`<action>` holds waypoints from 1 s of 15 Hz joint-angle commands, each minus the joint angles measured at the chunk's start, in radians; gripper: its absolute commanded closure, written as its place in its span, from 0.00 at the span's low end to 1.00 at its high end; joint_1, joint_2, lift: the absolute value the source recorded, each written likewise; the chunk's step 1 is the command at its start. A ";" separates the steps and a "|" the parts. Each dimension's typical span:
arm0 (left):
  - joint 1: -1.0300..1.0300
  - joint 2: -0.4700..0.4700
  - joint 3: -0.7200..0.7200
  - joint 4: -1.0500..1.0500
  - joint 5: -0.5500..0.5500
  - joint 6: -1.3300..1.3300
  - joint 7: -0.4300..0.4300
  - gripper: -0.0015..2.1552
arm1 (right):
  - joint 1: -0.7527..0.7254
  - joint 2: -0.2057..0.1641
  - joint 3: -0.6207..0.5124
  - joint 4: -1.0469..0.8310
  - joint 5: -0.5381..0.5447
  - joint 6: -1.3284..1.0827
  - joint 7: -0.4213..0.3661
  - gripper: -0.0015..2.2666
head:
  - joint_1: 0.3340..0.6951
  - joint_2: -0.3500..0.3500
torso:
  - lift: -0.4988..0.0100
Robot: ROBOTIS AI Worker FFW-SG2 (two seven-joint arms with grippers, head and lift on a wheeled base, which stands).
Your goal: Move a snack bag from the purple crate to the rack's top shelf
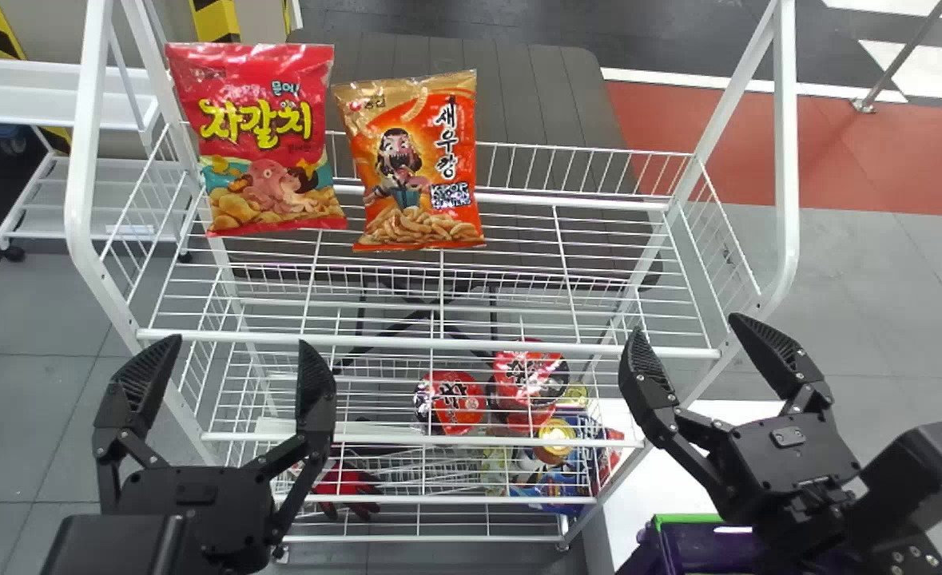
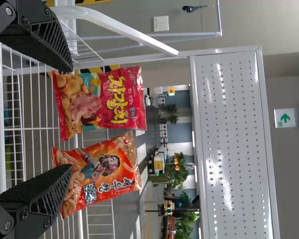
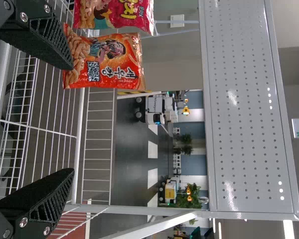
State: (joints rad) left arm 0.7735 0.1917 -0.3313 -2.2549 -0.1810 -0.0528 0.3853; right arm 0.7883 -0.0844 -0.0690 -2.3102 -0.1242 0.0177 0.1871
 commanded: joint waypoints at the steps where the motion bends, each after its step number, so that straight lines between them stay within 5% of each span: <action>1: 0.000 0.000 0.000 0.000 0.000 0.000 0.001 0.07 | 0.000 0.000 0.000 0.000 0.000 0.000 0.000 0.04 | 1.00 0.33 | 0.98; 15: -0.002 0.000 0.009 -0.015 0.075 -0.006 -0.005 0.07 | 0.003 -0.002 0.002 -0.001 -0.003 -0.003 0.009 0.04 | 1.00 0.34 | 0.98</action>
State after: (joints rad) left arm 0.7735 0.1917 -0.3213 -2.2691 -0.1061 -0.0574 0.3801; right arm 0.7929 -0.0853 -0.0674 -2.3117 -0.1266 0.0146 0.1960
